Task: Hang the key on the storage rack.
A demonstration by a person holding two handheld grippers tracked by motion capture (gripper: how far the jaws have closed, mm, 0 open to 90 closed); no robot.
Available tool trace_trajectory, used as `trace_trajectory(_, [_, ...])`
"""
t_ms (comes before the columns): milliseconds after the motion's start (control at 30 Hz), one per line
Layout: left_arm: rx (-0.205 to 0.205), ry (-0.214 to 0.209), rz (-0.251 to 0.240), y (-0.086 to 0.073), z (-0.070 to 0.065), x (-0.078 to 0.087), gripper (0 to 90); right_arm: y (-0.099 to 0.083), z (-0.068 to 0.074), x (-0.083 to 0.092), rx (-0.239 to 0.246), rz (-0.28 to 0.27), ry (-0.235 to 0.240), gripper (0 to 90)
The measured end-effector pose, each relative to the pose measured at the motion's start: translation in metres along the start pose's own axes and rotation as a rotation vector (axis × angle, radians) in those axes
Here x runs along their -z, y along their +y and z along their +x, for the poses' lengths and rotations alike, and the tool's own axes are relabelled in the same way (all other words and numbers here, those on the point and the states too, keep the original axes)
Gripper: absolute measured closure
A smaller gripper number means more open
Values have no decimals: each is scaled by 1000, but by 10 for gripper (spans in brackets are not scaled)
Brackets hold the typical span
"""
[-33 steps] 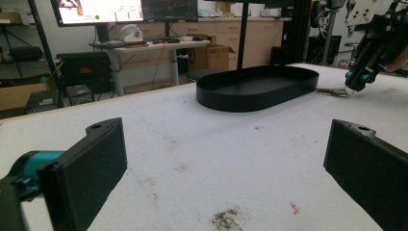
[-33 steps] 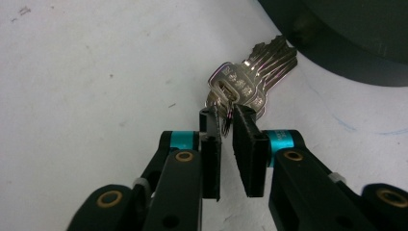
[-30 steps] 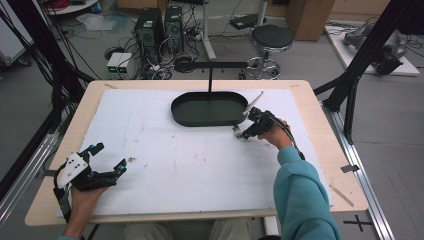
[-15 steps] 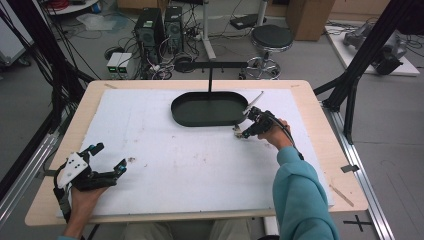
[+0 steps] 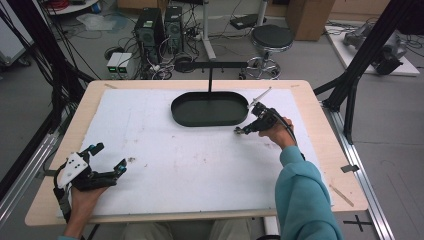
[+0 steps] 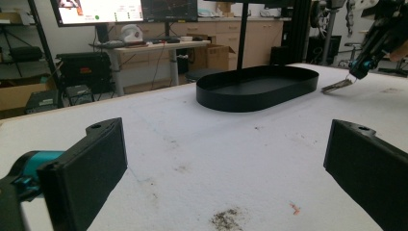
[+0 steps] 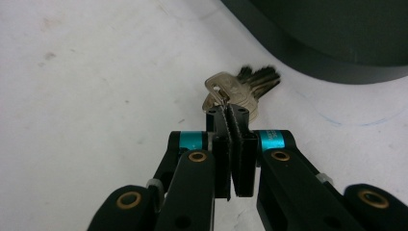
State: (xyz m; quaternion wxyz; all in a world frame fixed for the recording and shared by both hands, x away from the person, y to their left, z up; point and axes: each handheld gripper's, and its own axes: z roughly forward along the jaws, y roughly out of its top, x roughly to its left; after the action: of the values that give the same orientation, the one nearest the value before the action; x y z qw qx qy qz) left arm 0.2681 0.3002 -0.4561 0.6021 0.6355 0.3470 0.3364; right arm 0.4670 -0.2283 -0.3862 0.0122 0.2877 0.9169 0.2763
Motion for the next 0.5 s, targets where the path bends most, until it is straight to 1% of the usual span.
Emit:
trace_trajectory(33, [0,-1,-1,0,0,0,17,1,0,5,-3,-31,14,892])
trace_trajectory(67, [1,0,0,0,0,0,17,2,2,10,-10,-54,18,892])
trace_trajectory(133, [1,-1,-1,0,0,0,17,7,4,19,-1,-75,12,892])
trace_trajectory(167, [-1,1,-1,0,0,0,17,9,6,24,-5,-82,9,891])
trace_trajectory(200, [-1,1,-1,0,0,0,17,9,6,24,-5,-82,9,891])
trace_trajectory(233, [-2,0,-1,0,0,0,17,12,6,29,1,-104,11,892])
trace_trajectory(267, [1,0,-1,0,0,0,17,17,7,39,1,-159,17,891])
trace_trajectory(300, [3,-1,-2,0,0,0,17,20,7,45,1,-174,13,891])
trace_trajectory(333, [3,-1,-2,0,0,0,17,20,7,45,1,-174,13,891])
trace_trajectory(367, [6,-1,-4,0,0,0,17,22,7,50,1,-193,7,891])
trace_trajectory(400, [6,-1,-5,0,0,0,17,25,7,55,-1,-218,8,891])
trace_trajectory(433, [6,0,-4,0,0,0,17,31,6,66,-5,-260,11,891])
trace_trajectory(467, [4,-1,-4,0,0,0,17,31,6,66,-5,-260,11,891])
trace_trajectory(500, [4,0,-3,0,1,0,17,34,5,71,-2,-271,6,891])
